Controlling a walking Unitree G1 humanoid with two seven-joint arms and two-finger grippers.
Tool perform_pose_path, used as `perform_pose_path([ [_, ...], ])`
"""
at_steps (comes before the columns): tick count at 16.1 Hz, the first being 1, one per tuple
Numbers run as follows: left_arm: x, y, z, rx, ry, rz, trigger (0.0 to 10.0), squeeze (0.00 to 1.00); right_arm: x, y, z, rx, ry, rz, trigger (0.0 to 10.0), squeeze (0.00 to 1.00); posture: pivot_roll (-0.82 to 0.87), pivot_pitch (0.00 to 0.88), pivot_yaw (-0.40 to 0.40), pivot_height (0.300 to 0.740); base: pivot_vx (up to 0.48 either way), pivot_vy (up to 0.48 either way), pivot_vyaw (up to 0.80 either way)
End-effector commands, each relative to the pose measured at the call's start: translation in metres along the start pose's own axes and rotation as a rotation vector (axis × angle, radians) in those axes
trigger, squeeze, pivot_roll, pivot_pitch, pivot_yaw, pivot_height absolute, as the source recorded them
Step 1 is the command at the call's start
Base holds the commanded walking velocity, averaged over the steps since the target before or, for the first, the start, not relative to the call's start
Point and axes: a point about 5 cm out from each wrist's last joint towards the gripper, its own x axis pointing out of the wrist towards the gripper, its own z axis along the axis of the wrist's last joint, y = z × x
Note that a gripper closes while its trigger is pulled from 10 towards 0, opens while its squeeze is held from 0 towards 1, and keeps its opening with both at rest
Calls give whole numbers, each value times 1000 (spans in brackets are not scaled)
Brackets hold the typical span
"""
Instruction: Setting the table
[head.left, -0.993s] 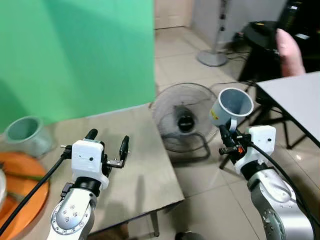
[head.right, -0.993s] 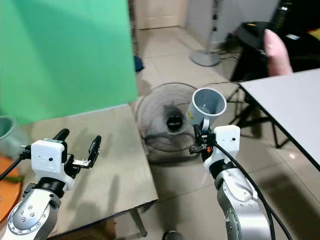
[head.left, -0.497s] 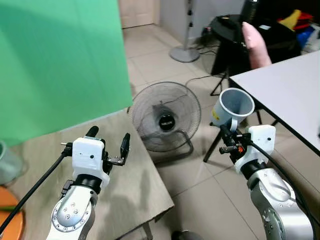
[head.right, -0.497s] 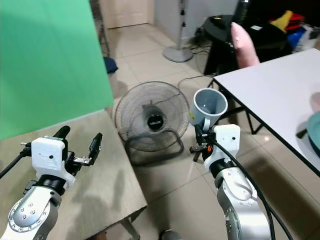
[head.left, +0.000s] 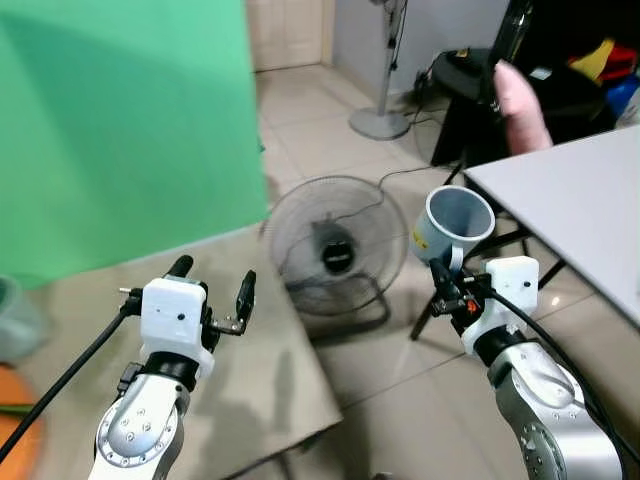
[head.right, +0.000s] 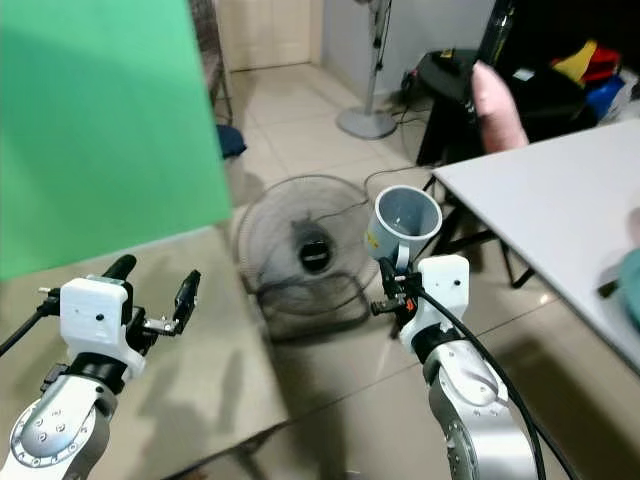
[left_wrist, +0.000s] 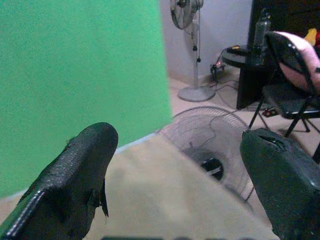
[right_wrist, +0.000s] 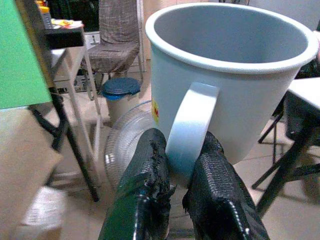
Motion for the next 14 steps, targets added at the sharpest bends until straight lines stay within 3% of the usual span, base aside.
perform_pose_path([
  [1,-1,-3,3,-5,-12,-9,10000,0,-1,-3,7,-13,-23,-5,10000,0,-104,0,24,740,0,-446,0],
  [3,-2,-3,3,-5,-12,-9,10000,0,-1,-3,7,-14,-22,-2,10000,0,-105,0,25,740,0,-441,0],
  [5,-1,-3,2,-37,-4,-3,10000,0,-1,-3,7,-12,-23,-2,10000,0,-105,0,25,740,0,0,0],
  [8,-1,-4,5,-20,-26,-22,10000,0,-2,-3,8,7,-36,-11,10000,0,-108,0,30,740,0,0,0],
  [14,5,6,8,-55,-18,23,10000,0,-1,-11,12,10,-51,-94,10000,0,-112,0,41,740,0,0,-800],
])
